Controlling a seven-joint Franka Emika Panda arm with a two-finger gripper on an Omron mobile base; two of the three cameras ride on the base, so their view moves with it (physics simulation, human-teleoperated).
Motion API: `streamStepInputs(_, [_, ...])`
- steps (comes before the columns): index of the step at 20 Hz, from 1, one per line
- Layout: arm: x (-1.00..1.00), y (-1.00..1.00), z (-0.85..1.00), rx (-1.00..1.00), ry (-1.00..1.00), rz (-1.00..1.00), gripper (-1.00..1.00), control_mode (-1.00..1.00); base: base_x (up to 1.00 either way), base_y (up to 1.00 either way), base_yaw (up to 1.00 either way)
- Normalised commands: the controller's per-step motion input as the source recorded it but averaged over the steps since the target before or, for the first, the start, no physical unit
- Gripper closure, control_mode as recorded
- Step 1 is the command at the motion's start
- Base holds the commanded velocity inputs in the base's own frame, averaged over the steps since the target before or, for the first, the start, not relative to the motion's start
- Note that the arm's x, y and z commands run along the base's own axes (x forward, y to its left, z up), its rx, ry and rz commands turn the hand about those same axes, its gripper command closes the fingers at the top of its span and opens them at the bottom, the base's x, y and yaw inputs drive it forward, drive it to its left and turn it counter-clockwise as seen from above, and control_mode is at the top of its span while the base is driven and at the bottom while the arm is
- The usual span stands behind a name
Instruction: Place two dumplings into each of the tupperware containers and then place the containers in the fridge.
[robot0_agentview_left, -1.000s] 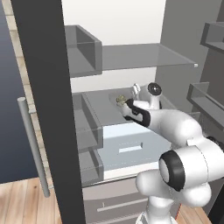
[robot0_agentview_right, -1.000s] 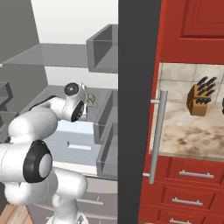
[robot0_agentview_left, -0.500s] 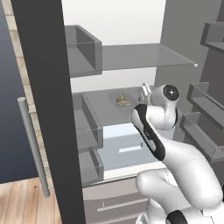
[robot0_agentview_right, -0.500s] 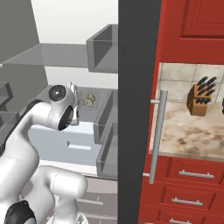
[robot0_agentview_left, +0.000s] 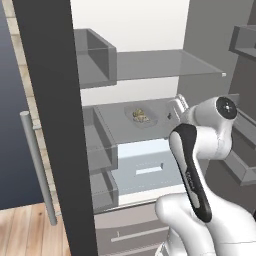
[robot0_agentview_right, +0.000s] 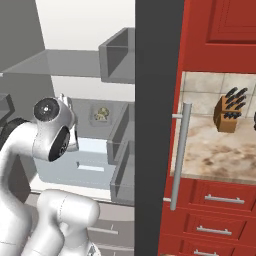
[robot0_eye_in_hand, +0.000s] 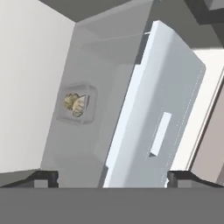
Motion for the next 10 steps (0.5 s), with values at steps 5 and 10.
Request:
streamStepInputs(5, [-0.66,0.07,0.49,-0.16,0.2,0.04,-1.0,-1.0,0.0,0.0,0.0])
streamStepInputs(10, [-0.2,0.08,0.04,-0.31,0.14,0.32,-1.0,-1.0,0.0,0.0,0.0])
